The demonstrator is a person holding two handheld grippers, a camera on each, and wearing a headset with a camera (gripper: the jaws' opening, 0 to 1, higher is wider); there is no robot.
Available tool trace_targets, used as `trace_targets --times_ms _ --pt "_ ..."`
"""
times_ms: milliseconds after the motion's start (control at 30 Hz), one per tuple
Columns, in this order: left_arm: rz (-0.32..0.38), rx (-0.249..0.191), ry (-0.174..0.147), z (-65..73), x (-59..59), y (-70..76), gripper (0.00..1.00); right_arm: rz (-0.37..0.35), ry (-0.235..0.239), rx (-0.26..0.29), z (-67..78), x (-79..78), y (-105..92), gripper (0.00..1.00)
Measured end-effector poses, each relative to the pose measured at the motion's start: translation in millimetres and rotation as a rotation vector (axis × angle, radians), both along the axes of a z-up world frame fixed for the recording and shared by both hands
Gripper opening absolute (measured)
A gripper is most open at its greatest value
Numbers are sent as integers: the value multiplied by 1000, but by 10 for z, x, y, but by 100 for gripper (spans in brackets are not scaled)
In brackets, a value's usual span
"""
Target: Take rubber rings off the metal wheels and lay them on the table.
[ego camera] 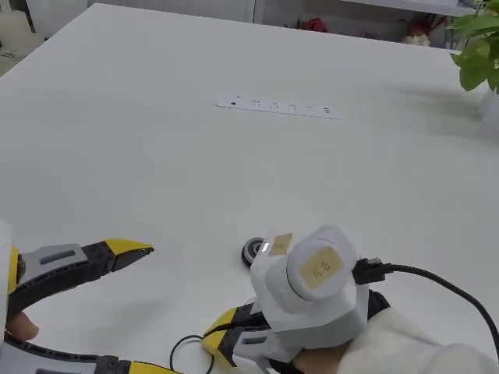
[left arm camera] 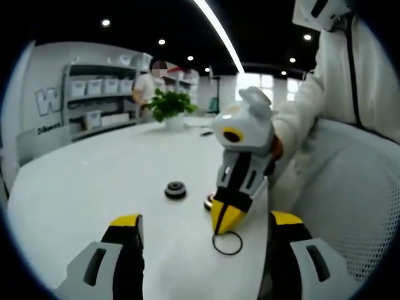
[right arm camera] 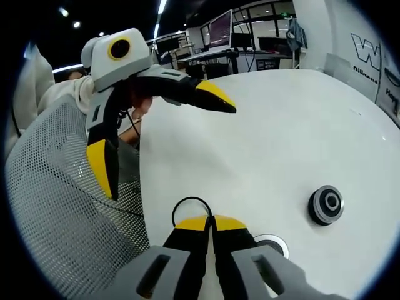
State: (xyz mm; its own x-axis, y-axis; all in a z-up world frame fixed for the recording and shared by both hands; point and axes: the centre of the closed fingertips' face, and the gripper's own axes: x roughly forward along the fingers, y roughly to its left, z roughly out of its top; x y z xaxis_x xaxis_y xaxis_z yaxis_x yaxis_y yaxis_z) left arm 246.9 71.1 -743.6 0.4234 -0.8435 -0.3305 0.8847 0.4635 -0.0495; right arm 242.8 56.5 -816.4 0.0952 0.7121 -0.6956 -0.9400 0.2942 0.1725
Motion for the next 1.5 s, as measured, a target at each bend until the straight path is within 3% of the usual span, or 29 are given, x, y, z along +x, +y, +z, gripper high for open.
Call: trace_targets --times_ms 533,867,1100,1500 --pt "-1 4 5 -15 -3 4 83 -50 5 39 129 116 -32 6" --pt "-13 20 8 -33 -18 -8 83 -97 -16 82 295 269 -87 7" --pt "-34 42 -3 -30 -36 -27 82 -158 -44 140 518 451 -184 8" --pt "-67 59 2 8 -79 -60 83 -224 -47 208 735 624 -392 11"
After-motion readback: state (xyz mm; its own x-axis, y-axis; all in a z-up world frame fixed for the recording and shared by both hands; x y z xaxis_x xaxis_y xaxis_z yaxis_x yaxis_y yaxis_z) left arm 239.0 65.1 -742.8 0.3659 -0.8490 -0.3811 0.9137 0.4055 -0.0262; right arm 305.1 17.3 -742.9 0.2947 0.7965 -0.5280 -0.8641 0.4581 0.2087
